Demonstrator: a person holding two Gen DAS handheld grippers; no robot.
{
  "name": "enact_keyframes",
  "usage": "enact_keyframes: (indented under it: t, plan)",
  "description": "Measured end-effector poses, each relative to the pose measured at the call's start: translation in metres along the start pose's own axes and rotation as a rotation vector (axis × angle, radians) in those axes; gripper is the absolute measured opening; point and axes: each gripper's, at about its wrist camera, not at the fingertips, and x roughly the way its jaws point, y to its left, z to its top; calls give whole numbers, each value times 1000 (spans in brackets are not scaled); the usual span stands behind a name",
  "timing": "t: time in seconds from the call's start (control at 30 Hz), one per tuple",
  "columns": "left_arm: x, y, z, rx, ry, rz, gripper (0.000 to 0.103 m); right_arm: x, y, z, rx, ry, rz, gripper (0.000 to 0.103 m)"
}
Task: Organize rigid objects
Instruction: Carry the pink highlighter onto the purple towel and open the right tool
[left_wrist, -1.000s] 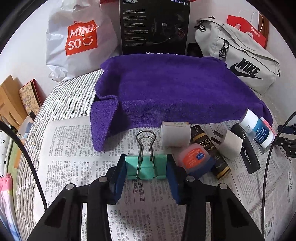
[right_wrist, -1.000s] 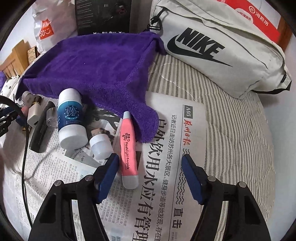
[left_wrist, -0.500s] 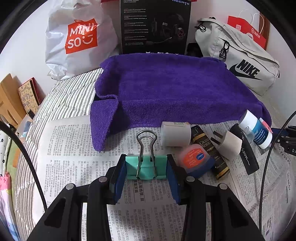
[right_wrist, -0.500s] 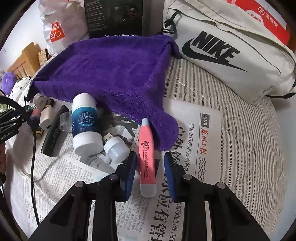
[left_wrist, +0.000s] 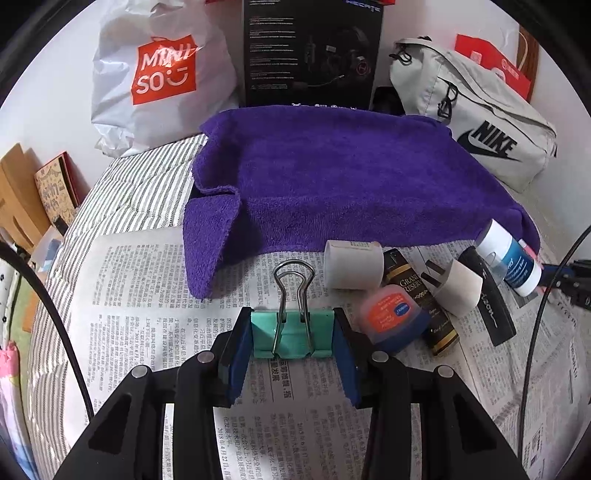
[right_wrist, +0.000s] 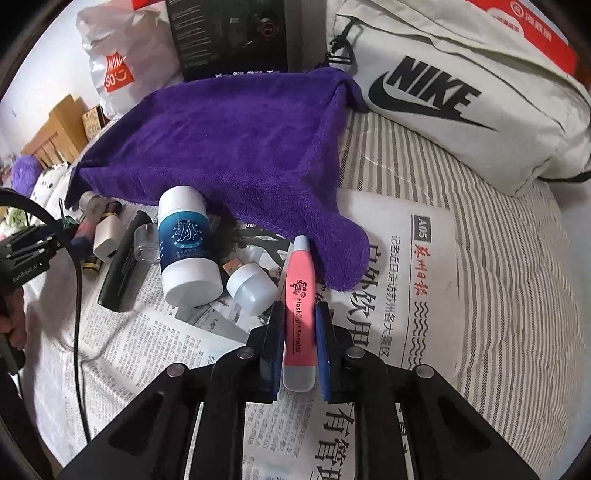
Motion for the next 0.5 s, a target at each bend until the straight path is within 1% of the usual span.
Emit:
enact_keyframes:
  t: [0.1,0.23,0.33,0.5]
  plan:
    - [-2,2,0,-11,20,-1,39,-9,1,-2,-9,-13,-11,16]
    - [-10,4,-4,-17,41,-15,39,-23,0,-5,6,-24,5,16]
    - [-20,7,-6,-28,41,-29,39,-36,2,-2,11,-39,10,16]
    - [-44,19,-1,-69,16,-52,39,-54,8,9,5,-68,33,16]
